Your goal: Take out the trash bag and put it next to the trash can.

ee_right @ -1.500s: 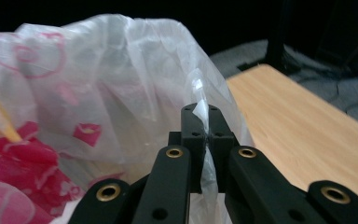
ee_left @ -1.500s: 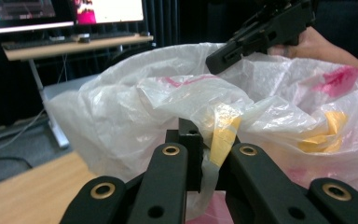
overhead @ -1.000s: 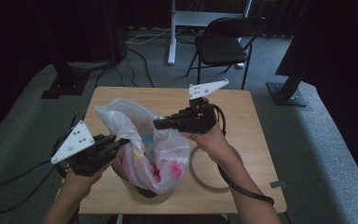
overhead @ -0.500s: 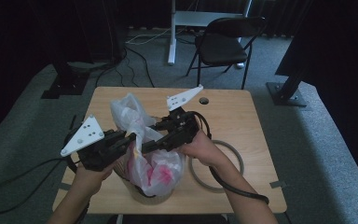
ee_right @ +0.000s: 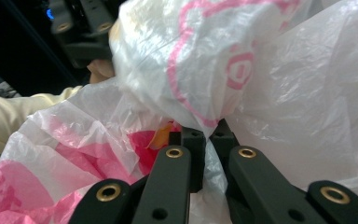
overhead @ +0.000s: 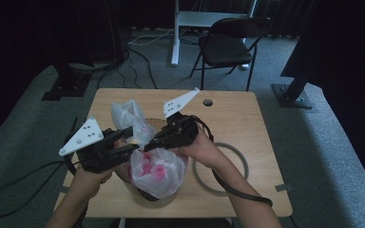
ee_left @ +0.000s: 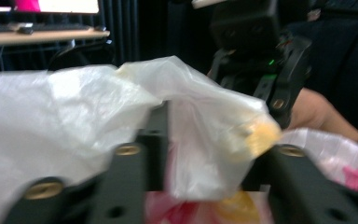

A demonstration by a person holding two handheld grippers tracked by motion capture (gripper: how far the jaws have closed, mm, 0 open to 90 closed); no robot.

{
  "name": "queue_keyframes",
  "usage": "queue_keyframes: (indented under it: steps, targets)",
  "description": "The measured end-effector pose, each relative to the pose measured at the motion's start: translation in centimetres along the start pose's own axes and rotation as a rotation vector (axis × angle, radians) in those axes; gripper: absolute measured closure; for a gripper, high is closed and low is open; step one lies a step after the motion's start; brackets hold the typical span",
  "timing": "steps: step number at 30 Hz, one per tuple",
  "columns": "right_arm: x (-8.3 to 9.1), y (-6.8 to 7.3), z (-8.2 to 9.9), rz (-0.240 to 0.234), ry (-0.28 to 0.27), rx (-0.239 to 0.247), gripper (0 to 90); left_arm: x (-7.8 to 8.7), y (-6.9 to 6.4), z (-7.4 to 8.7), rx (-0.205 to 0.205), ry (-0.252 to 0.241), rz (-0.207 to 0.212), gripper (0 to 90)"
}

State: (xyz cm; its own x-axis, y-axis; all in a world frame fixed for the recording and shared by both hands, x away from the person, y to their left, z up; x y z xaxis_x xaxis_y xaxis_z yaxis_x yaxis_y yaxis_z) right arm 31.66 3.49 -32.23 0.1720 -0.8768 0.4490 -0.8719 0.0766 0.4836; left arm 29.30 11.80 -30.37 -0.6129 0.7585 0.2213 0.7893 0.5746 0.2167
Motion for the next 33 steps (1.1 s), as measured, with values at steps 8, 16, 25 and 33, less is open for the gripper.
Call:
queue_keyframes:
  steps: [8, 16, 25, 33]
  targets:
    - [0.5, -0.3, -0.2, 0.027, -0.021, -0.005, 89.2, 0.6, 1.0, 1.3, 0.030, 0.077, -0.072, 20.0]
    - [1.5, -1.0, -0.3, 0.023, -0.061, -0.035, 89.3, 2.0, 2.1, 1.6, 0.090, 0.047, -0.110, 9.7]
    - [3.1, -0.9, -1.5, 0.014, -0.113, -0.040, 89.3, 3.0, 1.7, 3.7, 0.094, 0.061, -0.088, 1.1]
    - [4.1, -0.9, -2.2, 0.012, -0.140, -0.048, 89.2, 5.0, 2.3, 6.3, 0.120, 0.063, -0.135, 1.2]
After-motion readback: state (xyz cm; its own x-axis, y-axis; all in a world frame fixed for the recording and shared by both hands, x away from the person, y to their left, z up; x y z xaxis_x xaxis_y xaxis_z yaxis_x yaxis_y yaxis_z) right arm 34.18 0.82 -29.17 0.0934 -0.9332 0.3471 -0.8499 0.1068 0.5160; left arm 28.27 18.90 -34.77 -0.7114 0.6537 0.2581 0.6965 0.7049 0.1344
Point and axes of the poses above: each handheld gripper's, and its own axes: x roughly backward along the jaws, z roughly out of its underside, y roughly to its left, the point moved 9 cm from there along -x, roughly forward along the jaws, and after that the axes turned 15 degrees about -x, right-handed, at the moved point
